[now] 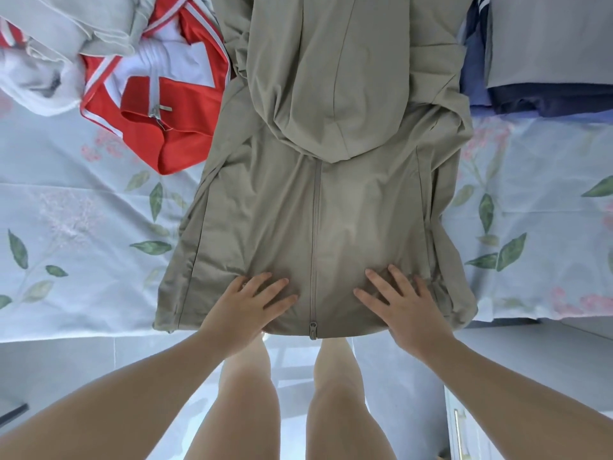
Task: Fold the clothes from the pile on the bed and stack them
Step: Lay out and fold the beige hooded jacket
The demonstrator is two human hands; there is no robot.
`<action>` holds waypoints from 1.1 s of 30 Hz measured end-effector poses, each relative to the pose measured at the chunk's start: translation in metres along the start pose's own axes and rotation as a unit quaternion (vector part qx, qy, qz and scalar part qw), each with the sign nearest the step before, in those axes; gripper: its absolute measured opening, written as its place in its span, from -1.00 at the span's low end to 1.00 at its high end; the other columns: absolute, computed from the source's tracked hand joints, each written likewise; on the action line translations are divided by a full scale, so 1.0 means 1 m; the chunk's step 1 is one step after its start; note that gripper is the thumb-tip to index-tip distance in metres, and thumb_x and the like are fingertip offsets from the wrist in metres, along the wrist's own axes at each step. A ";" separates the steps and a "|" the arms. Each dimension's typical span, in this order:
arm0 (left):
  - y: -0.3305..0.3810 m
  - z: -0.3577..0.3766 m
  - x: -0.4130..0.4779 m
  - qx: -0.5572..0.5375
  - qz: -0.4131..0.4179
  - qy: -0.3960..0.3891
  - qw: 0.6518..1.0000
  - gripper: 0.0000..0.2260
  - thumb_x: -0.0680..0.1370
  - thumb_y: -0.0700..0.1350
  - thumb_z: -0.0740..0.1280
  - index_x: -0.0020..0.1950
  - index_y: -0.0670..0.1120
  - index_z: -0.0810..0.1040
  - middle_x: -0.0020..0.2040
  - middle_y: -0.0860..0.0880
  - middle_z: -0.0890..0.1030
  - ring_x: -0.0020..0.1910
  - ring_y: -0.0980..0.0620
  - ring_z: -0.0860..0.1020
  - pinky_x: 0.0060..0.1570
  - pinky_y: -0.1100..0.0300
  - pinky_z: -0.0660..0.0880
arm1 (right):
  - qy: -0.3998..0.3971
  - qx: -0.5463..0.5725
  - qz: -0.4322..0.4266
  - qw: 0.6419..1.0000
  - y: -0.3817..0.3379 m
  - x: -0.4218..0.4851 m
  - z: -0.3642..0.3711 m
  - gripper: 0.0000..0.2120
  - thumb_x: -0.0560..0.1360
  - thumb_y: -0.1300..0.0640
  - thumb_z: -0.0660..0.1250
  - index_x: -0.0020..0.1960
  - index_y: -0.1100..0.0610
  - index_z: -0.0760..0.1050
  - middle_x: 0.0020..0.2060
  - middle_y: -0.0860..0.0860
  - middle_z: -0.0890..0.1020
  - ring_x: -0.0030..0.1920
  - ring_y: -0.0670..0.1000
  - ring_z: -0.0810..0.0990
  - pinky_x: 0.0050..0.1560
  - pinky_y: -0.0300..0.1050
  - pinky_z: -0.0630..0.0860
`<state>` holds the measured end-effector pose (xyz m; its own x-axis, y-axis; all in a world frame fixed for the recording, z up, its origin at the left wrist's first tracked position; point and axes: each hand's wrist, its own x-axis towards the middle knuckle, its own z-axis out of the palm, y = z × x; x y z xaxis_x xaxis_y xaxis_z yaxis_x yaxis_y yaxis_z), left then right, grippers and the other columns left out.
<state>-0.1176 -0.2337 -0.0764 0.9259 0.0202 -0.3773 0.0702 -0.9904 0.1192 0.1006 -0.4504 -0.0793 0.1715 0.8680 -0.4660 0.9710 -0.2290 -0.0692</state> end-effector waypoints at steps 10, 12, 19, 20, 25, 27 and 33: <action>-0.044 -0.041 0.039 -0.089 -0.018 -0.148 0.985 -0.75 0.53 -0.26 0.25 0.18 -0.06 0.51 0.08 -0.04 0.54 0.11 -0.08 0.51 -0.02 0.07 0.50 | -0.038 0.084 -0.037 0.995 0.026 0.029 -0.057 -0.62 0.40 0.26 0.40 0.19 0.08 0.51 0.10 -0.01 0.56 0.09 0.07 0.54 -0.12 -0.11 0.55; -0.055 -0.059 0.051 -0.103 -0.053 -0.212 0.970 -0.74 0.57 -0.24 0.15 0.21 -0.05 0.48 0.09 -0.03 0.54 0.13 -0.06 0.50 0.04 0.07 0.47 | -0.120 0.068 -0.013 0.990 0.035 0.037 -0.071 -0.68 0.55 0.25 0.16 0.28 0.07 0.38 0.13 0.01 0.49 0.17 0.05 0.46 -0.06 -0.12 0.41; -0.068 -0.094 0.073 -0.128 -0.170 -0.178 0.961 -0.74 0.58 -0.11 0.17 0.27 -0.04 0.38 0.10 -0.04 0.52 0.07 -0.08 0.52 -0.08 0.08 0.44 | -0.076 0.064 0.071 0.993 0.045 0.058 -0.092 -0.82 0.55 0.24 0.13 0.13 0.09 0.34 0.00 0.04 0.52 0.04 0.10 0.52 -0.18 -0.12 0.28; -0.067 -0.092 0.073 -0.123 -0.188 -0.172 0.959 -0.75 0.58 -0.13 0.16 0.26 -0.04 0.37 0.09 -0.04 0.51 0.06 -0.08 0.52 -0.08 0.08 0.45 | -0.069 0.059 0.077 0.993 0.044 0.058 -0.090 -0.83 0.54 0.24 0.14 0.11 0.08 0.34 -0.01 0.02 0.53 0.03 0.10 0.52 -0.18 -0.13 0.24; -0.052 -0.084 0.068 -0.156 -0.193 -0.088 0.965 -0.75 0.56 -0.08 0.21 0.23 -0.04 0.36 0.14 0.00 0.49 0.14 -0.06 0.47 0.00 0.06 0.47 | -0.055 0.071 0.120 0.989 0.044 0.063 -0.086 -0.82 0.55 0.27 0.11 -0.07 0.04 0.15 -0.11 0.01 0.46 -0.07 0.09 0.50 -0.20 -0.13 0.20; -0.028 -0.081 0.065 -0.205 -0.171 -0.094 0.959 -0.57 0.55 0.07 0.18 0.39 -0.03 0.26 0.31 0.03 0.40 0.24 -0.04 0.43 0.11 0.08 0.43 | -0.069 0.089 0.120 0.986 0.043 0.064 -0.089 -0.81 0.54 0.28 0.11 -0.06 0.05 0.13 -0.15 0.00 0.36 -0.07 0.10 0.50 -0.21 -0.12 0.24; 0.035 -0.064 0.083 -0.157 -0.274 -0.110 0.942 -0.01 0.34 0.41 0.27 0.53 0.07 -0.22 0.54 -0.01 -0.04 0.40 -0.10 0.19 0.31 -0.09 0.25 | -0.106 0.119 0.123 0.979 0.040 0.069 -0.086 -0.81 0.52 0.30 0.10 0.06 0.07 0.22 -0.03 0.05 0.45 -0.08 0.16 0.55 -0.24 -0.08 0.33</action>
<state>-0.0147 -0.2577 -0.0450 0.6216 0.4538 -0.6385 0.6535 -0.7498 0.1033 0.1660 -0.3623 -0.0386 0.3332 0.6678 -0.6656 0.8338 -0.5383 -0.1227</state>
